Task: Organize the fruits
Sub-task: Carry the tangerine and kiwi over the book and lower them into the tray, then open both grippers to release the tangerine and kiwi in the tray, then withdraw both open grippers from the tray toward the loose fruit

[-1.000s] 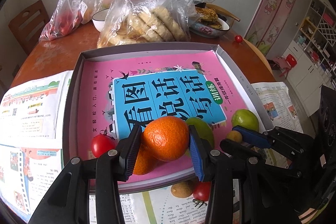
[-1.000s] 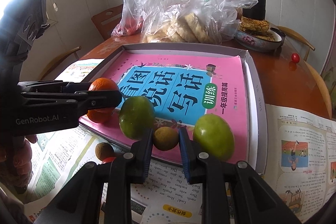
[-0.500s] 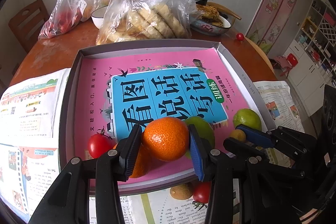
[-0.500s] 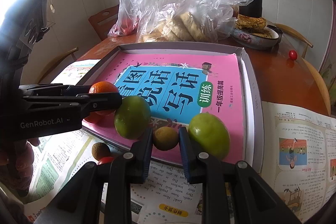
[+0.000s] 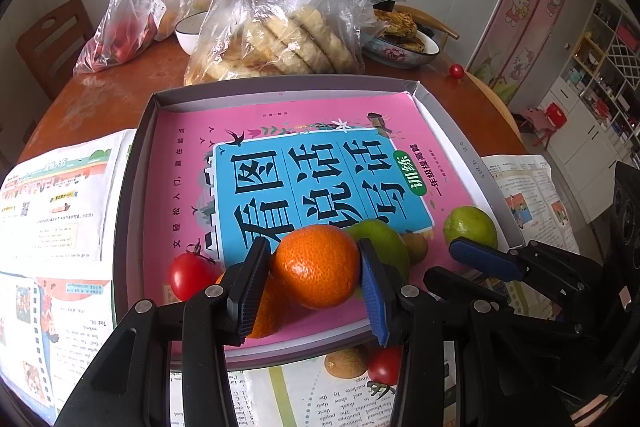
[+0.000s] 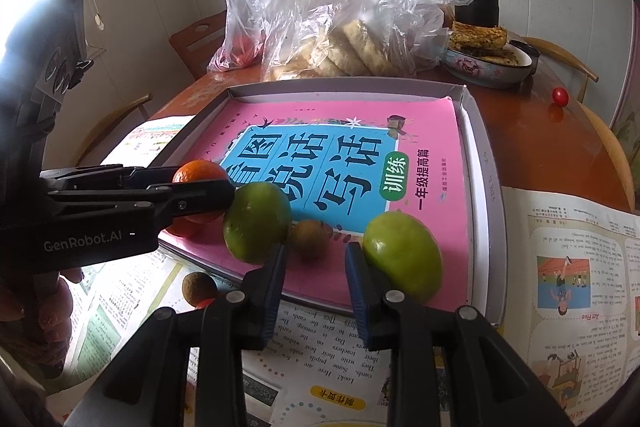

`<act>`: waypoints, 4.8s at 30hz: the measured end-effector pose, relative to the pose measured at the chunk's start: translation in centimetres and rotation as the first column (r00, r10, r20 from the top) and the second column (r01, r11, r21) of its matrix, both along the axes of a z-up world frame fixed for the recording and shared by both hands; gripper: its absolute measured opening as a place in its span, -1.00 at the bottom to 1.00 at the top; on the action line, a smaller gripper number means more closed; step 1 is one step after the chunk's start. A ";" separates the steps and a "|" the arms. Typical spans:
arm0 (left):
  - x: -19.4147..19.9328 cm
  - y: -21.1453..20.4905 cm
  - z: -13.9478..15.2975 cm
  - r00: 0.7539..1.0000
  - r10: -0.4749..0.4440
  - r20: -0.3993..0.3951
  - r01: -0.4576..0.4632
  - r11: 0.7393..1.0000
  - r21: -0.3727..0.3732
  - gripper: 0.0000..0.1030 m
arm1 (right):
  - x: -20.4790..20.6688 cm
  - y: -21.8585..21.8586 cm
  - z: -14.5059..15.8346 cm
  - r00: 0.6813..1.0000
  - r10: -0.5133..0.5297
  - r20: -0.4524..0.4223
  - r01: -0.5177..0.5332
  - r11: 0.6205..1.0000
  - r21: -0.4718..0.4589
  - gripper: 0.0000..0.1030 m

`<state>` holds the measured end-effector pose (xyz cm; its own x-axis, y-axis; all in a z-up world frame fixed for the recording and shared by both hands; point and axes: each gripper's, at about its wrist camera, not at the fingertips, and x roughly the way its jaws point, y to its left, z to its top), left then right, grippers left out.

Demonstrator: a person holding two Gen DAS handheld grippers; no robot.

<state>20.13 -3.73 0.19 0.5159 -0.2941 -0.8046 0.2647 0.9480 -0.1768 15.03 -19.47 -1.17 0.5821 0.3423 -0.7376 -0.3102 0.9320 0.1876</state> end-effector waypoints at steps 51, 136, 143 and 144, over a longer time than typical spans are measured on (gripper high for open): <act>1.1 1.2 -0.7 0.999 0.042 -0.005 -0.042 0.999 0.002 -0.09 | -1.2 -0.1 0.8 1.000 -0.022 0.010 0.021 1.000 0.013 -0.15; -10.8 4.1 0.7 0.999 0.030 0.029 -0.030 0.999 0.019 0.52 | -6.2 2.4 2.1 0.998 0.029 0.057 -0.027 0.999 -0.040 0.13; -11.5 4.2 0.2 0.999 0.026 0.022 -0.026 0.999 0.019 0.52 | -6.5 2.7 1.8 0.998 0.034 0.050 -0.032 0.999 -0.036 0.13; -11.6 4.2 0.2 0.999 0.024 0.021 -0.024 1.000 0.018 0.52 | -6.6 2.8 1.7 0.998 0.036 0.050 -0.034 0.999 -0.036 0.13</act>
